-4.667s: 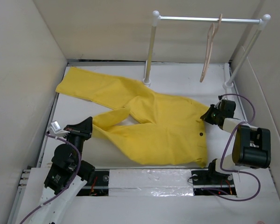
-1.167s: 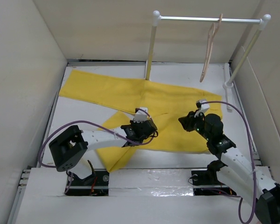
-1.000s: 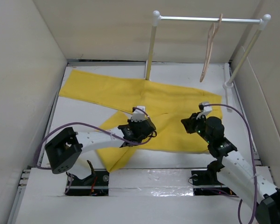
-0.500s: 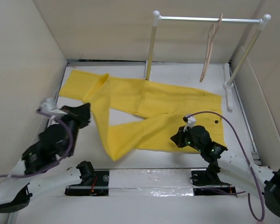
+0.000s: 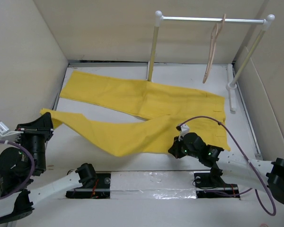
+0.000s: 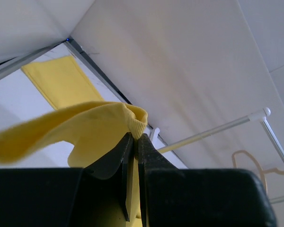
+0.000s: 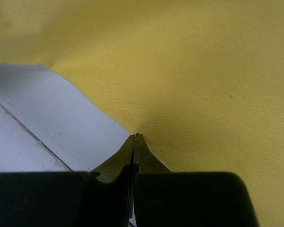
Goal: Place the trousers on the hanger
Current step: Flatten out the trousers at the center of the board.
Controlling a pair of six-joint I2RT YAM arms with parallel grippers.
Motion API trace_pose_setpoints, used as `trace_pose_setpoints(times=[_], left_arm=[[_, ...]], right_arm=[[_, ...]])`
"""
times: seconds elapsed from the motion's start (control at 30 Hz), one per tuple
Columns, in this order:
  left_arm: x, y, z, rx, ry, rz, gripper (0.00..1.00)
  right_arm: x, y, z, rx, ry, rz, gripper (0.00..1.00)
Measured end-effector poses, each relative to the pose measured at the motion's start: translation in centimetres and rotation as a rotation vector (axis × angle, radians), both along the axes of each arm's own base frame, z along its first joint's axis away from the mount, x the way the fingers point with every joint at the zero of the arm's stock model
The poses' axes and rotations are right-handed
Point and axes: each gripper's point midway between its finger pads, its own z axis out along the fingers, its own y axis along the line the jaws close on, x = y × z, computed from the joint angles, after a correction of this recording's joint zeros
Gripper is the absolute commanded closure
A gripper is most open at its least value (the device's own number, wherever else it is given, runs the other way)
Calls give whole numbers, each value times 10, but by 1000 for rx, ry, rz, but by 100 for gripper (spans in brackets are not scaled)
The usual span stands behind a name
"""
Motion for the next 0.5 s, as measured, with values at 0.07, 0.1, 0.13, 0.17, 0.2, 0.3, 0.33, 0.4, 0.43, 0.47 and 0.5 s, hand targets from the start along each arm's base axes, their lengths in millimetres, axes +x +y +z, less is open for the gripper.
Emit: trace_pose_setpoints(times=[0.07,0.1,0.13,0.17,0.2,0.3,0.33,0.4,0.43,0.47,0.5], left_arm=[[0,2,-1,0,-3,16,100],[1,2,-3,5,-3,25,100],[2,0,-4,17,-1,30,100],[3,-1,-6,28,2,33,100],[3,-2,-7,38,5,37,100],[4,-1,-5,58,4,49,100],[3,0,-3,59,1,53,100],[3,1,0,62,-5,56,100],[3,1,1,63,-7,58,100],[4,0,2,65,-9,57,100],[4,-1,2,69,-10,57,100]], right_arm=[[0,-4,-6,-15,26,-34,98],[1,-6,-7,-17,29,-52,98],[3,-7,-8,-17,30,-69,96],[4,-9,-8,-18,32,-85,96],[5,-11,-9,-23,31,-102,95],[8,-18,-16,-56,46,-150,92],[8,-20,-19,-66,55,-163,91],[11,-20,-18,-72,60,-183,89],[12,-21,-18,-77,62,-191,89],[13,-21,-19,-81,64,-200,87],[15,-21,-19,-83,65,-210,86]])
